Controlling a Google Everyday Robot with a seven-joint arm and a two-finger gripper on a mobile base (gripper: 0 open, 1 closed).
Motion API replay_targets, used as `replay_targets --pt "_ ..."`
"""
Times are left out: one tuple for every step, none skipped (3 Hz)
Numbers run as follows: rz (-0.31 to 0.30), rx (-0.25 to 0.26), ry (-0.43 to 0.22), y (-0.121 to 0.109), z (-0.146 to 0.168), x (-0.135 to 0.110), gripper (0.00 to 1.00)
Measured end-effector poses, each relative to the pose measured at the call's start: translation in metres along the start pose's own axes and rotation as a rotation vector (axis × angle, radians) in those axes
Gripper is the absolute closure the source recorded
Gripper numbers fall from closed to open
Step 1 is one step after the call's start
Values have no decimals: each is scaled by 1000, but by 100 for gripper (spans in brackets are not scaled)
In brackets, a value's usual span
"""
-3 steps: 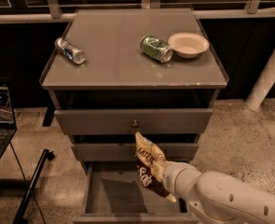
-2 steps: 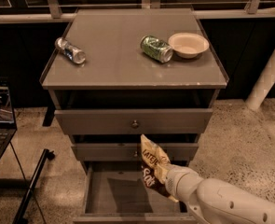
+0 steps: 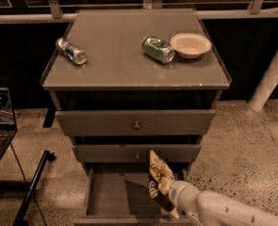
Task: Place brown chip bag into bottom drawer
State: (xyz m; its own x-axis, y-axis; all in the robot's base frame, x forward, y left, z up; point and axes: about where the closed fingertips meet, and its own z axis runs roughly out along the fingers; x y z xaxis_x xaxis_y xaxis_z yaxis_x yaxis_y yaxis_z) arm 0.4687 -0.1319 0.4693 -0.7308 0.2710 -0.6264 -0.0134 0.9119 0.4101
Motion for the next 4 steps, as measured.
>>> replay_targets --pt "105 -2 65 -23 40 36 100" --pt "157 -7 137 -36 71 63 100" --pt "170 -8 199 -41 96 79 100" --pt "163 -27 288 -41 116 87 100"
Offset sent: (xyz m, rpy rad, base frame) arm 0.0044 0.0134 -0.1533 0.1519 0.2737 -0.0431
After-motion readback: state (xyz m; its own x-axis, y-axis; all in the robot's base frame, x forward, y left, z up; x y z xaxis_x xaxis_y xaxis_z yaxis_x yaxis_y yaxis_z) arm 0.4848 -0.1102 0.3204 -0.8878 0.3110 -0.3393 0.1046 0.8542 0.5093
